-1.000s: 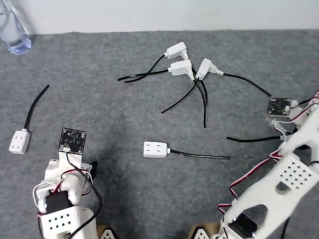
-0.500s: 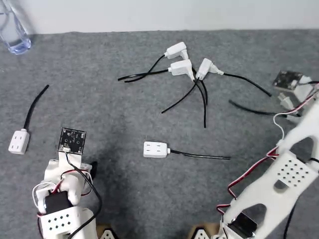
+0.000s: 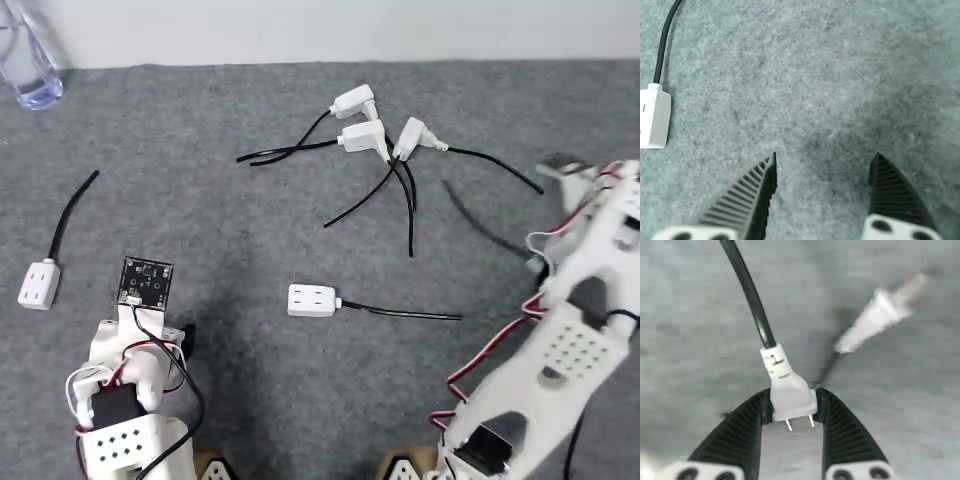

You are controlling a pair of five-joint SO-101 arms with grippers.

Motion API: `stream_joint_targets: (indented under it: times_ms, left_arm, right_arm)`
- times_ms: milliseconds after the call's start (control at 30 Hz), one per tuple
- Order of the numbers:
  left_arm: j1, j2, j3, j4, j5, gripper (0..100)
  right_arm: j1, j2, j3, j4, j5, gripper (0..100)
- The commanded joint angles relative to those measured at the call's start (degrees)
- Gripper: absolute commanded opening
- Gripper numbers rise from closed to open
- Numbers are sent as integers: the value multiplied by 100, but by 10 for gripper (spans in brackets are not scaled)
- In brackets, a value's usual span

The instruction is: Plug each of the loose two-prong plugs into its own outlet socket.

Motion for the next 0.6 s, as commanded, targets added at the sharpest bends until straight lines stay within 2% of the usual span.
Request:
stream_joint_targets:
  times_ms: [0, 233, 567]
  left_arm:
    - [53, -44, -48, -53, 53, 284]
    - [53, -44, -48, -53, 53, 284]
    - [53, -44, -48, -53, 53, 284]
  right_arm:
    - [-330, -1288, 1644, 224, -176, 12]
    - [-602, -2484, 3095, -374, -695, 15]
    - [-778, -2158, 4123, -2167, -4369, 15]
